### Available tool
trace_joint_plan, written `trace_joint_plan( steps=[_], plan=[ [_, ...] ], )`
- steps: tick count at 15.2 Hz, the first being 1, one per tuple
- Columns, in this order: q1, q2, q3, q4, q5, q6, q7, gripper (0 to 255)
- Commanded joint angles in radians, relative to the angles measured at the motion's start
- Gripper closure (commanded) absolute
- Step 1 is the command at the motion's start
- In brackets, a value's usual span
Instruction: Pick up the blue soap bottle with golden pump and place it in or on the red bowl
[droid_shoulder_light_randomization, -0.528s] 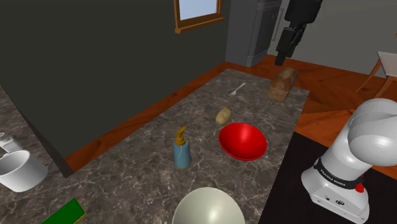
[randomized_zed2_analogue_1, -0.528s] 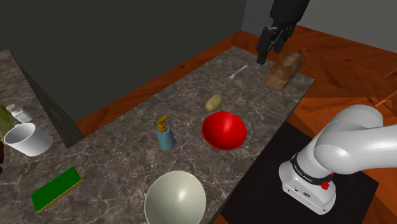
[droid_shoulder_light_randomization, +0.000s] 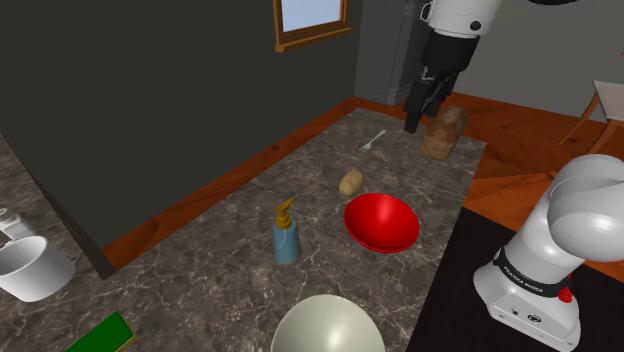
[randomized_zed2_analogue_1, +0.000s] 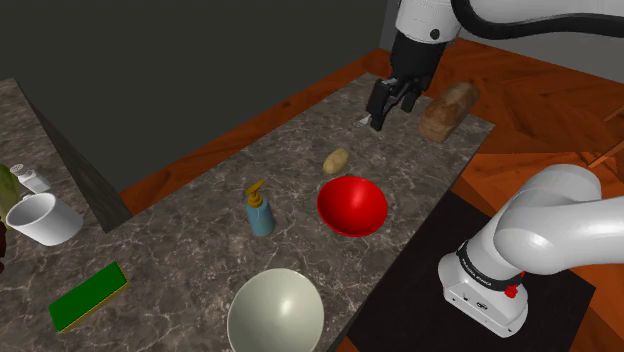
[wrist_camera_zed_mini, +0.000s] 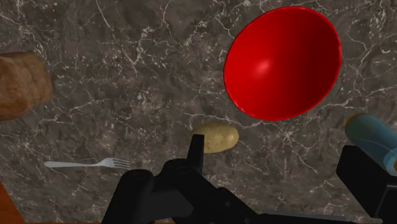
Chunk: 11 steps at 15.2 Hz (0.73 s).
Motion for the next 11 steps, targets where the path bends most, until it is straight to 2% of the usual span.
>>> trace_joint_plan(
  steps=[1, 6, 11],
  plan=[
    [0.006, 0.005, 0.051, -0.025, 0.032, 0.049, 0.063, 0],
    [0.011, 0.066, 0.186, -0.058, 0.096, 0.191, 0.211, 0],
    [-0.01, 0.174, 0.334, -0.048, 0.129, 0.339, 0.364, 0]
  ],
)
